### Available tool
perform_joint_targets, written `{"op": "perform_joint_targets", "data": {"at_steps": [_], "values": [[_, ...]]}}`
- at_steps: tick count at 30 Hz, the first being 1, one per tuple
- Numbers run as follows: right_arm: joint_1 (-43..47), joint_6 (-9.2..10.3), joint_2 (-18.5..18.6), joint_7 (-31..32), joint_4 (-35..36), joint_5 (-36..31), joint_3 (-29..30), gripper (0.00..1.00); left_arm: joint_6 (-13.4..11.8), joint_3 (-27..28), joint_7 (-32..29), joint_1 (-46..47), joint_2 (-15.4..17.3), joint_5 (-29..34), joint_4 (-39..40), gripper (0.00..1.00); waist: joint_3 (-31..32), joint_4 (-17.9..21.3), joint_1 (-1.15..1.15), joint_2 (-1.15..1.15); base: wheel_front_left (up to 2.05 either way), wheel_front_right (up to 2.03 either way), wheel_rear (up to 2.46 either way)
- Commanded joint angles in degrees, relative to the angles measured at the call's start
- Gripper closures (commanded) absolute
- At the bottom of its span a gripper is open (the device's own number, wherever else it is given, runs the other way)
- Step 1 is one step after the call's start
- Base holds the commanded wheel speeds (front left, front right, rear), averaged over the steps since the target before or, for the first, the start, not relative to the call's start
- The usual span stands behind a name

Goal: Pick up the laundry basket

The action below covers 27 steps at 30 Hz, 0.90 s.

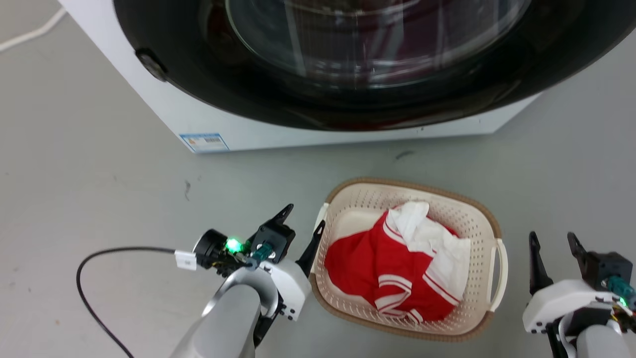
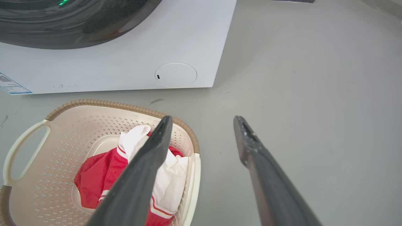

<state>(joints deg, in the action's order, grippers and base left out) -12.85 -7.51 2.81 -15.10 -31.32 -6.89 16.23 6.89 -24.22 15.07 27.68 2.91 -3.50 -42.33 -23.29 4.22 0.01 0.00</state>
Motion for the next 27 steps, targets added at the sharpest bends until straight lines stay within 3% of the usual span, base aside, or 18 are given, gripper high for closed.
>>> {"op": "perform_joint_targets", "data": {"at_steps": [1, 12, 27], "values": [[-1.55, 0.04, 0.14, -0.11, -0.43, 0.01, -0.03, 0.0, 0.08, -0.24, 0.15, 1.44, 0.17, 0.42, -0.59, 0.0, -3.63, 1.32, -0.01, 0.0, 0.0, 0.0, 0.0], [-9.25, 0.04, 0.13, -0.11, -9.36, -0.83, 2.55, 0.0, 0.44, -3.05, 0.16, 10.38, 0.91, 0.48, -11.83, 0.0, -13.4, 4.01, -0.01, 0.0, 0.0, 0.0, 0.0], [-17.46, 0.04, 0.13, -0.1, -22.16, -2.18, 2.46, 0.0, 0.54, -5.83, 0.16, 20.37, 0.29, -1.35, -23.71, 0.0, -22.48, 4.18, -0.01, 0.0, 0.0, 0.0, 0.0]]}}
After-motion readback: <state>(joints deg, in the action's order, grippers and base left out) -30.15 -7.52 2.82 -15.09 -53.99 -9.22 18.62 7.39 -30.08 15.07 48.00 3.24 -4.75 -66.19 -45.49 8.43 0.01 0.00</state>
